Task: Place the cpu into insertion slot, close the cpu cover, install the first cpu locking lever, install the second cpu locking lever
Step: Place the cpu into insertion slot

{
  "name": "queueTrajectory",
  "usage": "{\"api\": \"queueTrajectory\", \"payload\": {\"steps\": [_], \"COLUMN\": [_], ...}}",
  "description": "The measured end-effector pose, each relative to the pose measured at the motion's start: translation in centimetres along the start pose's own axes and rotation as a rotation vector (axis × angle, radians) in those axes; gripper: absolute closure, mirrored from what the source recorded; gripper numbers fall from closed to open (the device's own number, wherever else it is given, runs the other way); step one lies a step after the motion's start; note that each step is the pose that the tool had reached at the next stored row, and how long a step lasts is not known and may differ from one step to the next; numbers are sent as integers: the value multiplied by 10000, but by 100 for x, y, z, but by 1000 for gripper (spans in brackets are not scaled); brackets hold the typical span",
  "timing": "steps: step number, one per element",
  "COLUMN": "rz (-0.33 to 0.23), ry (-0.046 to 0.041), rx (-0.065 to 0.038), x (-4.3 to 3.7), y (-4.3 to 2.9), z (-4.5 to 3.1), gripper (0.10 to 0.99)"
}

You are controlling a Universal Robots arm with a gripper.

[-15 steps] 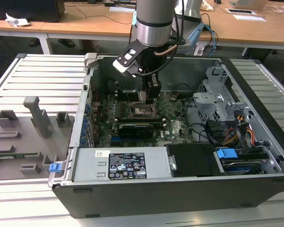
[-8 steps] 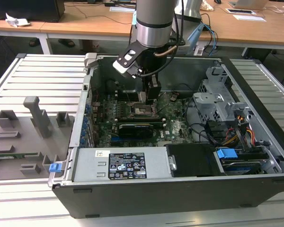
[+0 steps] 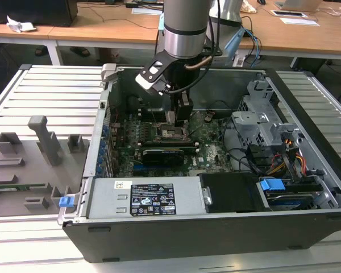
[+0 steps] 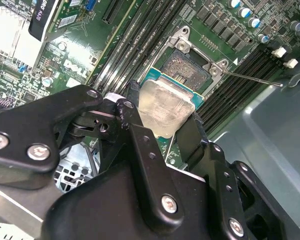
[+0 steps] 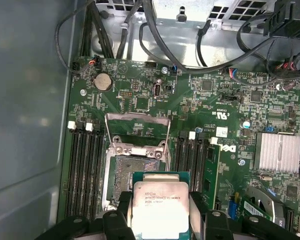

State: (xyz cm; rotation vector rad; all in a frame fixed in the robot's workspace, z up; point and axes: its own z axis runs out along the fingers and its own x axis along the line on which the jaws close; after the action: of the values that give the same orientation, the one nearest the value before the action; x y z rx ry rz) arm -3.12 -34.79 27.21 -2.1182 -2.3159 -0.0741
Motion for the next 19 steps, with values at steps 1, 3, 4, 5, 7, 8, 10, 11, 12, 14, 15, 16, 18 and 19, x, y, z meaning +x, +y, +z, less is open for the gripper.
{"api": "queueTrajectory", "payload": {"steps": [1,3,4,5,7,8,10,11,12,14,15,16,18,19], "rz": [0,1,2,3,4,6,7,7,8,9,9,10,10,11], "ry": [-1,1,0,1,1,2,1,2,2,2,2,2,3,2], "rx": [1,3,5,8,13,13,16,18,19,22,24,24,28,29], "x": [0,0,-1,-1,-1,-1,-1,-1,-1,-2,-2,-2,-2,-2], "y": [0,0,0,-1,-1,-1,-1,-1,-1,-2,-2,-2,-2,-2], "z": [3,9,13,19,29,32,38,42,45,51,54,56,63,65], "gripper": [545,545,545,545,545,545,545,545,545,545,545,545,545,545]}}
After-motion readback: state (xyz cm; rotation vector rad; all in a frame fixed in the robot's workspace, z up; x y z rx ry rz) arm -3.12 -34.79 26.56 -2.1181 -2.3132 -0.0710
